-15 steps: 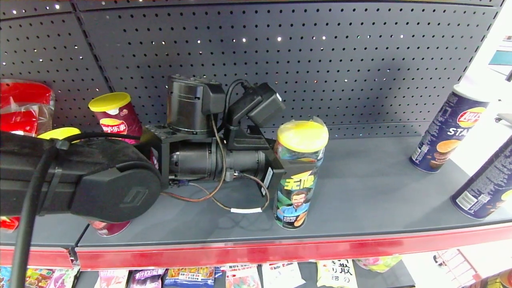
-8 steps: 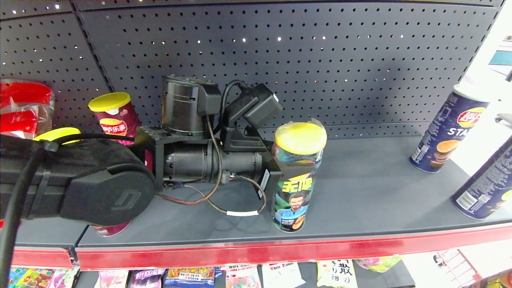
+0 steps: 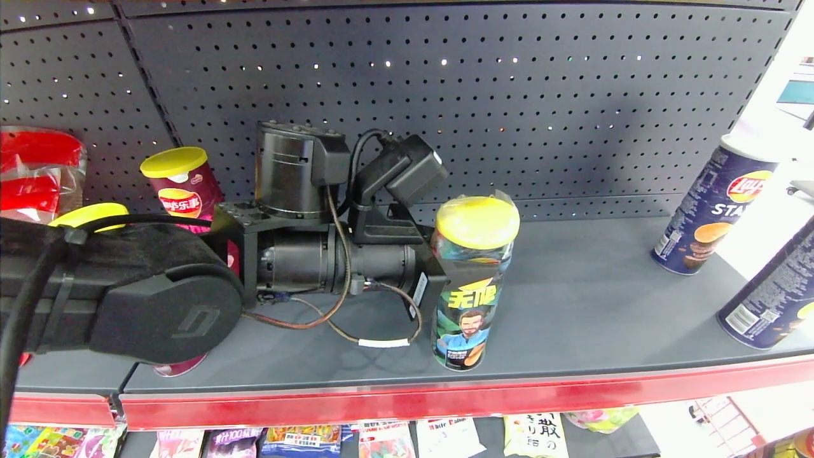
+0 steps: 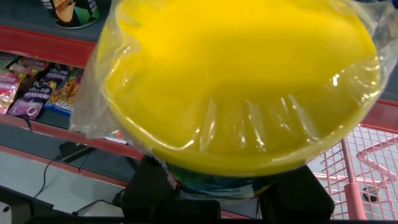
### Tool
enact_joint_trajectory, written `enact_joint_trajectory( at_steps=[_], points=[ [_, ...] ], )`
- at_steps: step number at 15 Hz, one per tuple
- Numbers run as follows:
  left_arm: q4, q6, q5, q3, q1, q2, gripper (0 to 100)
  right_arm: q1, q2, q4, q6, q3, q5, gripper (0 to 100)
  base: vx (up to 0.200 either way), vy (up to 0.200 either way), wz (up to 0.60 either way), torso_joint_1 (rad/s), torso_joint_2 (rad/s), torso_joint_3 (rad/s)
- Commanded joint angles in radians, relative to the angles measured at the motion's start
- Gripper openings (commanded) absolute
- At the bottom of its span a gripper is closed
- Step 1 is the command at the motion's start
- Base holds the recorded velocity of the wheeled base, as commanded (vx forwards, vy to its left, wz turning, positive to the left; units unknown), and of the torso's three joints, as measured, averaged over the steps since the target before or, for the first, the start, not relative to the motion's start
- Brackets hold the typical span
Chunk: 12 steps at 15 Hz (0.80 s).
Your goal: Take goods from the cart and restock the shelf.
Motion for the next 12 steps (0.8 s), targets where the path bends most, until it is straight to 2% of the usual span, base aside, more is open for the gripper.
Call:
enact_joint_trajectory(
  at_steps=[1,9,10,12],
  points=[
    [0.001,-0.001,-0.001,-0.001,-0.001,0.001,0,0.001,0.000,0.000,0.000,0.000,0.000,0,0.000,0.000,0.00,0.000,0.00,0.000],
    [-0.001,-0.010,0.002,0.012,-0.010,0.000,0,0.001,0.000,0.001,0.000,0.001,0.000,0,0.000,0.000,0.00,0.000,0.00,0.000],
    [-0.001,-0.013,0.003,0.016,-0.010,-0.002,100,0.001,0.000,0.001,0.000,0.001,0.000,0,0.000,0.000,0.00,0.000,0.00,0.000],
    [0.001,-0.016,0.008,0.021,-0.010,-0.003,100,0.001,0.000,0.001,0.000,0.001,0.000,0,0.000,0.000,0.00,0.000,0.00,0.000]
  ],
)
